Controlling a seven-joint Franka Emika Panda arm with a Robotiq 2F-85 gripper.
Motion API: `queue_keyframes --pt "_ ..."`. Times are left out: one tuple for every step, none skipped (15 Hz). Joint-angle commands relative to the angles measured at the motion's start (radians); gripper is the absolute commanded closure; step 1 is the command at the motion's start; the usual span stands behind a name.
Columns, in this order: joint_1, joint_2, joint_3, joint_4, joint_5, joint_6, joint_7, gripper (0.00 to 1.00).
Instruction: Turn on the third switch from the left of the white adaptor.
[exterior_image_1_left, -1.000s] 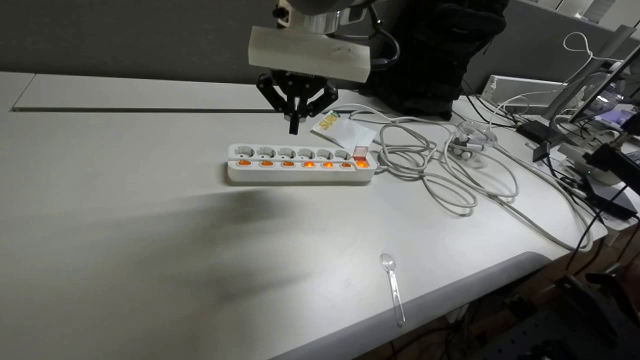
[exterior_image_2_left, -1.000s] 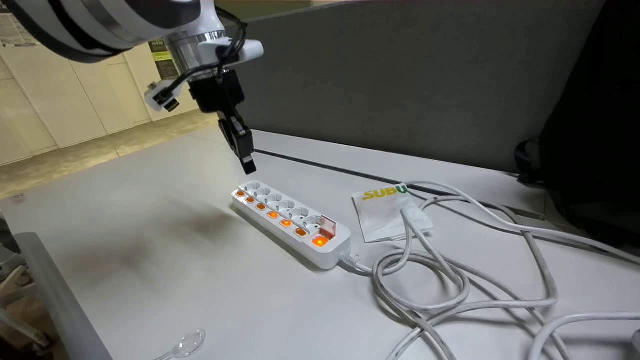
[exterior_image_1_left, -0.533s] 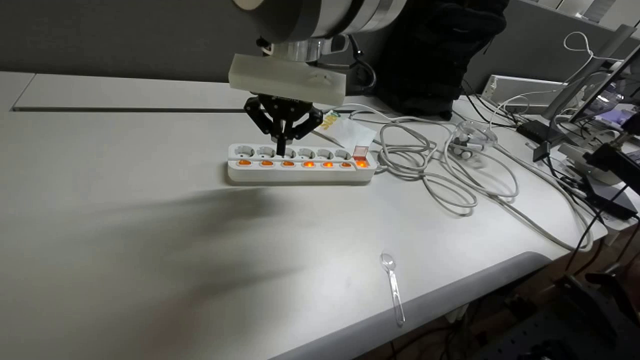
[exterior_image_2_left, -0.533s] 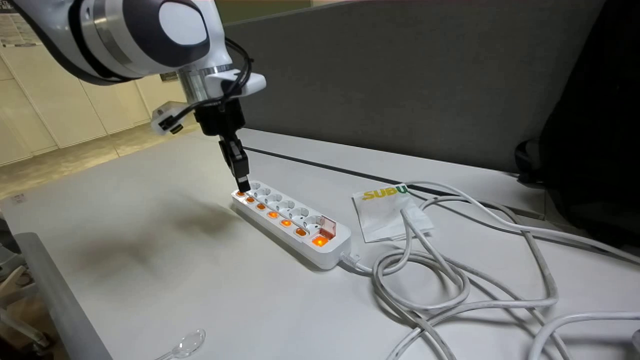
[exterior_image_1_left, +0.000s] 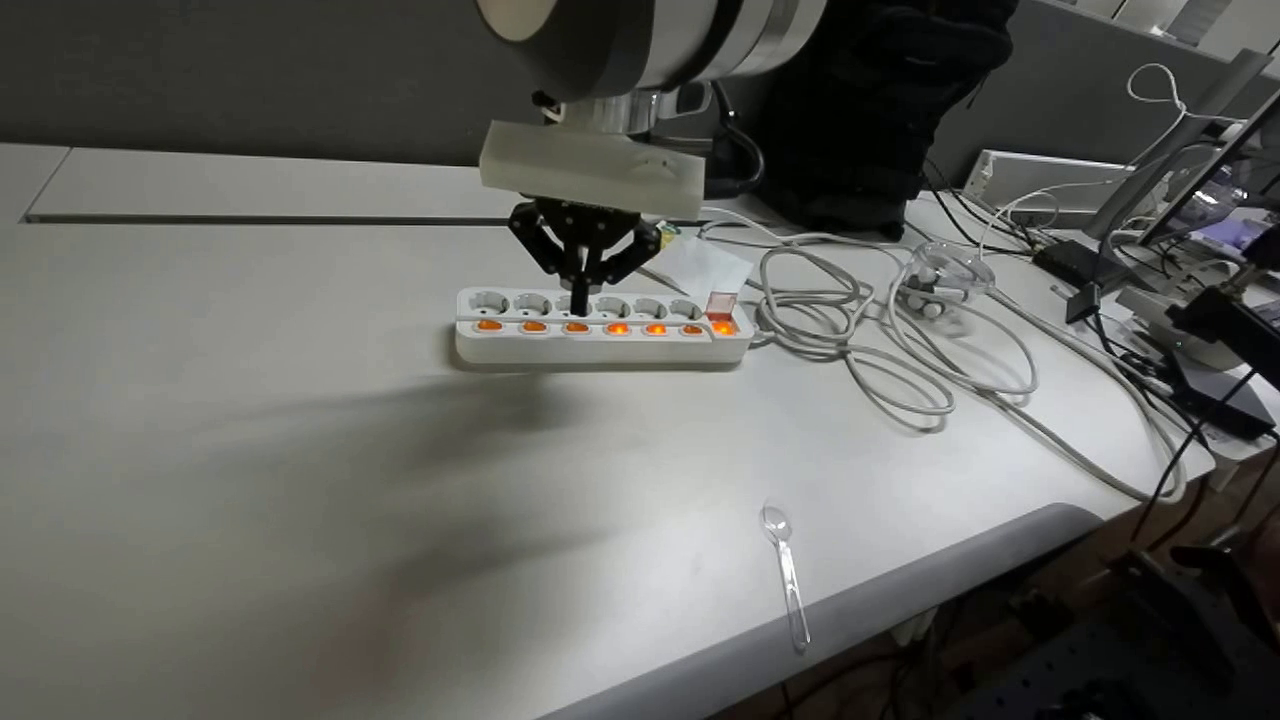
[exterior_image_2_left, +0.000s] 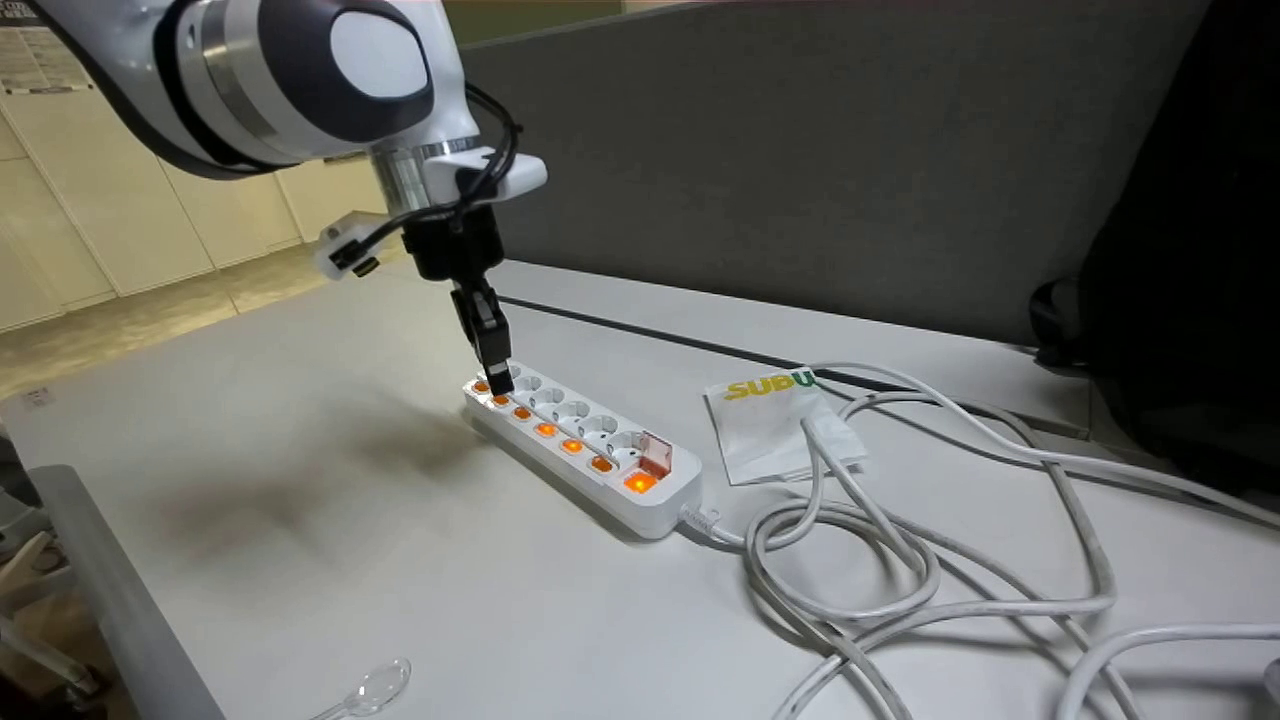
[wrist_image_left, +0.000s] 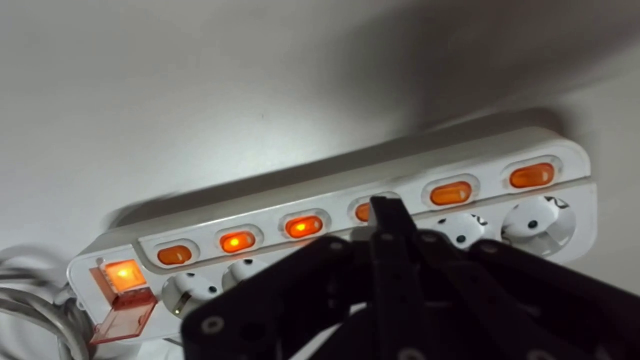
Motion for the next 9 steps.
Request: queue_keyframes --pt "0.022 0.003 -0.023 0.006 0.011 -0.001 -0.007 1.0" --pt "0.023 0.006 -0.024 0.008 0.012 -0.001 -0.007 1.0" --pt "0.024 0.011 -0.026 0.01 0.013 -0.001 -0.005 1.0" --pt "0.024 0.015 -0.028 0.012 0.015 0.0 -0.005 1.0" --pt "0.024 0.02 -0.029 0.014 0.016 0.001 -0.004 1.0" --pt "0.022 0.027 -0.029 0.017 0.02 0.003 -0.005 1.0" --pt "0.023 0.034 -0.032 0.021 0.02 0.002 -0.004 1.0" --pt "0.023 0.042 -0.032 0.026 0.022 0.0 -0.005 1.0" --pt "0.023 0.049 -0.033 0.029 0.023 0.001 -0.004 1.0"
